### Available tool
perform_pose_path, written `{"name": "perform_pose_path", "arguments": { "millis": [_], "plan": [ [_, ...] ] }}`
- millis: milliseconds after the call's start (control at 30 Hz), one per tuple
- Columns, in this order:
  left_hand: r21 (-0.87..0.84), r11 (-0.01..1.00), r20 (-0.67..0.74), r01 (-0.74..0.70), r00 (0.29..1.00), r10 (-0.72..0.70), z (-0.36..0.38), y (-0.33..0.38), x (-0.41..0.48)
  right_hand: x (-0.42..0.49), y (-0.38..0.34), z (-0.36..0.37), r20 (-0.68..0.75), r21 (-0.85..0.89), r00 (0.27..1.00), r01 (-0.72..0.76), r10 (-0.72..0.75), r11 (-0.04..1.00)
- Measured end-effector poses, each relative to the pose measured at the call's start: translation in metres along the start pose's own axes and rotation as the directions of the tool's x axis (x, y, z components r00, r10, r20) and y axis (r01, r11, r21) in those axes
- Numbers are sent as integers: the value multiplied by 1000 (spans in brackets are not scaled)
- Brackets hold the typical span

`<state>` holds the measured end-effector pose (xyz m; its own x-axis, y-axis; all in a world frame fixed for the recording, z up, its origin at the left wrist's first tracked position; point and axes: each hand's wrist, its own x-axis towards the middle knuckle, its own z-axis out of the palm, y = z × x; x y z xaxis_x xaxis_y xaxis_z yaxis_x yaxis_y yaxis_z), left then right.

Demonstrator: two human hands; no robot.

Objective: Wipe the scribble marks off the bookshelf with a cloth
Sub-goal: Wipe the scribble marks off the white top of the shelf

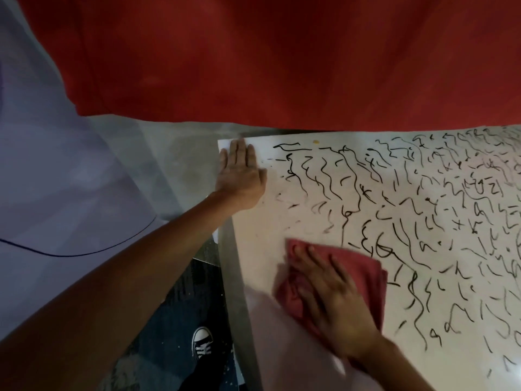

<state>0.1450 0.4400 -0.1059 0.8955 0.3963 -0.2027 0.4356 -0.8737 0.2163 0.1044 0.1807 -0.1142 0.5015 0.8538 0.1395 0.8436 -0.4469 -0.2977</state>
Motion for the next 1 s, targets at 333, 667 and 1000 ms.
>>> {"name": "perform_pose_path", "arguments": {
  "millis": [333,667,1000],
  "plan": [
    [53,998,-98,17,995,-12,11,3,-5,38,-23,18,-59,47,988,-137,140,989],
    [58,998,-128,25,992,-17,13,4,-7,94,11,7,-75,125,926,-359,370,925],
    [51,999,-102,5,995,0,10,3,-11,73,21,-2,-34,58,974,-221,223,974]
  ]
}}
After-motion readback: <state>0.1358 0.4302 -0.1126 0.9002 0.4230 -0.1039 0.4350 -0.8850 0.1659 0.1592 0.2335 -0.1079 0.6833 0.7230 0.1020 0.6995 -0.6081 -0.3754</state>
